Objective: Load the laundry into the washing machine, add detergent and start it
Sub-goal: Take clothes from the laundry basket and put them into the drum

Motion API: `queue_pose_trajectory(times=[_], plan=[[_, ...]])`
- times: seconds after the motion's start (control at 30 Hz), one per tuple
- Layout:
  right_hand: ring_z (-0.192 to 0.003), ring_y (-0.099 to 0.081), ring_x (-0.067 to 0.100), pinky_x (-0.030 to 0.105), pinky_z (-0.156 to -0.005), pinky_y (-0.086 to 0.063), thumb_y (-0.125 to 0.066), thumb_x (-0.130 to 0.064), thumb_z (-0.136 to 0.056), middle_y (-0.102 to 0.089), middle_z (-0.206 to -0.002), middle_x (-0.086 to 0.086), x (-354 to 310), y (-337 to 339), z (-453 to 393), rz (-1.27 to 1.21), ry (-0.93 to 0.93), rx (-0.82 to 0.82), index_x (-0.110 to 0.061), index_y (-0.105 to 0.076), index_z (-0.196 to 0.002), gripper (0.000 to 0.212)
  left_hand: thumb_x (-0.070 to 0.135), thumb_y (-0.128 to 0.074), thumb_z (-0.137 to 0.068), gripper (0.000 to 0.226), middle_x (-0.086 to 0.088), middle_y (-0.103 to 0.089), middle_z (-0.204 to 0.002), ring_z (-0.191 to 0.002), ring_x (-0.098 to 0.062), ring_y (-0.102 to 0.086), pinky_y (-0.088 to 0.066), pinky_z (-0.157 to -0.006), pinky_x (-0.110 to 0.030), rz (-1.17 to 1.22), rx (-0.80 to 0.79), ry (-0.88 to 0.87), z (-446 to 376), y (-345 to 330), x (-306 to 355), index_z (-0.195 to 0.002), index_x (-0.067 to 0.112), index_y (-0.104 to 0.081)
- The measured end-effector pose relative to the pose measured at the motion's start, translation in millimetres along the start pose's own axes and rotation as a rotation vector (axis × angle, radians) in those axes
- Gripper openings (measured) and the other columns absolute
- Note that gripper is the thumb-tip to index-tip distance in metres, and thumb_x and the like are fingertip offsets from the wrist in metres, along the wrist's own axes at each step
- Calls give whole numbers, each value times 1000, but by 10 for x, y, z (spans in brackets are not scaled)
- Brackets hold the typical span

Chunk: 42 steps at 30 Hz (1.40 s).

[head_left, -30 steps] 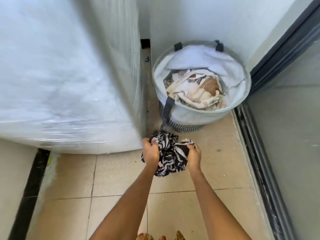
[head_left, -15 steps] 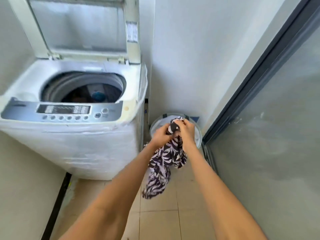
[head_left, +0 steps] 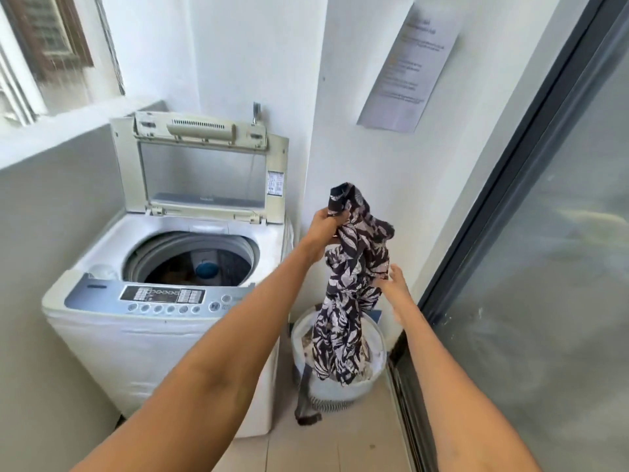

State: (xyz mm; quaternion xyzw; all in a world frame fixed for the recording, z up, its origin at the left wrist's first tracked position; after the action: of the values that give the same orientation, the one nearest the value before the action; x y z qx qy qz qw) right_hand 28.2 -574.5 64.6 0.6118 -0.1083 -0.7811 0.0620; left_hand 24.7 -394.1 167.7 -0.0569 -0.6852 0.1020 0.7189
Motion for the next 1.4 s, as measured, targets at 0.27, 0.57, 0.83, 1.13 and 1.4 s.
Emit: queue_pose_trajectory(times=[0.27,0.57,0.83,1.13,1.4], plan=[[-82,-61,15,15,-63,-47,-62,-9,-89,-66,-111,10,-927,37,-36,-178,295,83,-4,-62,-112,24,12,-49,-96,7,-5,-59,-82,-74,-20,-58,-49,-63,-31,-208,91,15,-239,210,240,-101,8,-52],[-102,-64,21,32,-89,-49,-59,-2,-82,-71,-106,5,-1632,-134,-166,381,536,-46,-16,-71,-101,27,4,-69,-75,91,-12,-34,-147,-134,-29,-37,-33,-108,-35,-570,-272,7,-345,39,292,-149,8,-15],[-101,-56,25,33,-81,-43,-61,-15,-87,-60,-115,9,-1810,-42,-150,310,506,68,-9,-50,-120,35,22,-63,-90,13,-1,-64,-78,-73,-14,-60,-49,-70,-25,-454,-34,-301,-340,-51,447,-96,11,-66],[-106,-61,24,34,-90,-45,-75,-30,-77,-67,-111,5,-1337,75,-284,609,359,-181,-17,-64,-113,40,19,-43,-100,16,2,-51,-72,-60,-7,-48,-40,-48,-20,-164,130,-380,-316,-166,1060,-85,16,-48],[-96,-64,30,30,-78,-49,-54,-24,-89,-67,-108,9,-2001,576,-202,376,326,338,-17,-63,-105,20,30,-55,-94,38,-5,-54,-99,-92,-16,-55,-50,-64,-13,-356,71,-230,-309,296,1068,-116,3,-40]])
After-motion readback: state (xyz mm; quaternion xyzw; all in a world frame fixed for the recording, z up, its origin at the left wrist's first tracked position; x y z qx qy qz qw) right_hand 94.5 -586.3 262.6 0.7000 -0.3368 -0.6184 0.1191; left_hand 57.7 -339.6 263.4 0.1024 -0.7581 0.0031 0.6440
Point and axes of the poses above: each hand's wrist, its own z-axis away from the middle knuckle, its own y-axis out of the back of the hand, x = y × z, the point moved 4 cm from there along -z, towards the middle knuckle
